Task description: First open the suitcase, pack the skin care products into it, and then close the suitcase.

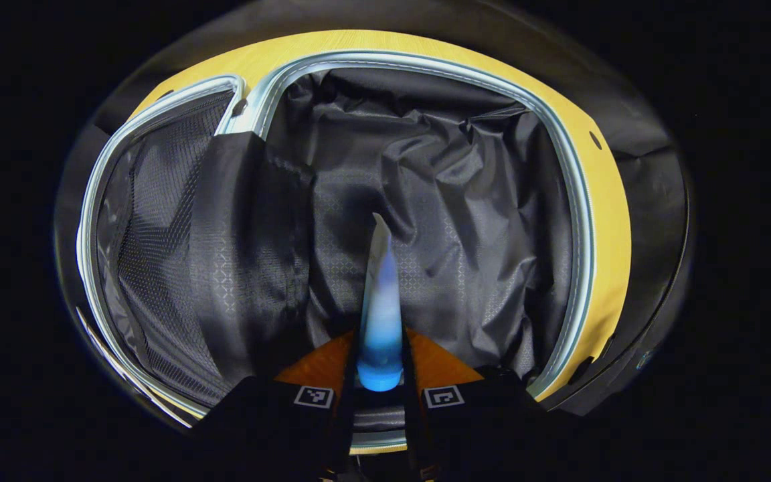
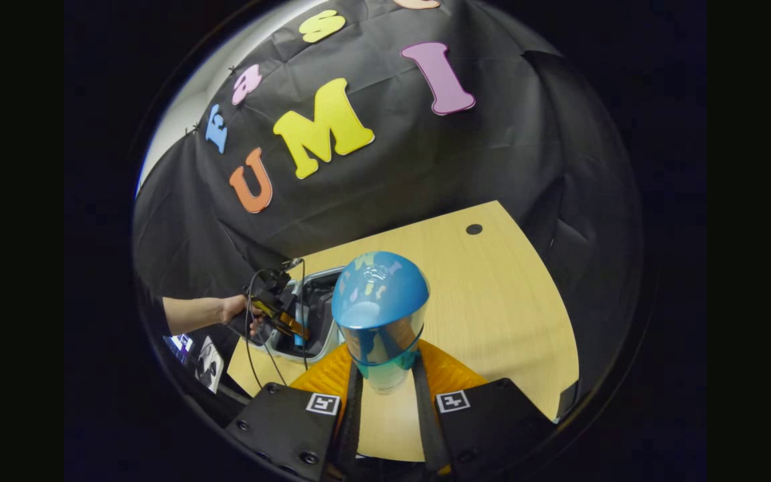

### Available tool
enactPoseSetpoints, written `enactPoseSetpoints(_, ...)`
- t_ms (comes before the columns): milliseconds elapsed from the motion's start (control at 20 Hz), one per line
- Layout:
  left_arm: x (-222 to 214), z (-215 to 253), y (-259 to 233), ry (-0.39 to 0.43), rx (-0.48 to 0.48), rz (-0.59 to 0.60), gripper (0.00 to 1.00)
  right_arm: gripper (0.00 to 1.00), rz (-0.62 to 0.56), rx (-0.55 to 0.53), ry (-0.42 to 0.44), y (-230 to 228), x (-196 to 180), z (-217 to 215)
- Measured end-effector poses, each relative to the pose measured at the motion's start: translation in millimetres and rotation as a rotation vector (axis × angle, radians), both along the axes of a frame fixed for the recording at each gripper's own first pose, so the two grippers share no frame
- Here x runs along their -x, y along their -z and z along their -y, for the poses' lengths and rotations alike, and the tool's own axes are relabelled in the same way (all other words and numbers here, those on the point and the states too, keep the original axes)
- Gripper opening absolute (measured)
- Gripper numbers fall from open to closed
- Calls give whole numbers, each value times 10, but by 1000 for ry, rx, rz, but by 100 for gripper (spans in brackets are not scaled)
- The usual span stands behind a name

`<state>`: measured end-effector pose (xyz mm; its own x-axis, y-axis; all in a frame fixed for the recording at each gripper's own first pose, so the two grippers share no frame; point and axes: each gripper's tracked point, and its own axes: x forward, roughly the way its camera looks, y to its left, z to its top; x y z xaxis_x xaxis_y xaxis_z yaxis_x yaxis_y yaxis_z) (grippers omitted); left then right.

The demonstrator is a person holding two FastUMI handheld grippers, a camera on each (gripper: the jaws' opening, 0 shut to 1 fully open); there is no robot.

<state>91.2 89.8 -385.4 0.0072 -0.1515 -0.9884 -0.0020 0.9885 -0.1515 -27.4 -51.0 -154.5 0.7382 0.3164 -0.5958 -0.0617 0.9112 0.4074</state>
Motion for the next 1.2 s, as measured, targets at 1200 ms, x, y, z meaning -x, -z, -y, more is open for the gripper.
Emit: enactPoseSetpoints(1200, -13, -81, -719, 11, 2, 239, 70, 35, -27, 56, -284, 59, 76, -211)
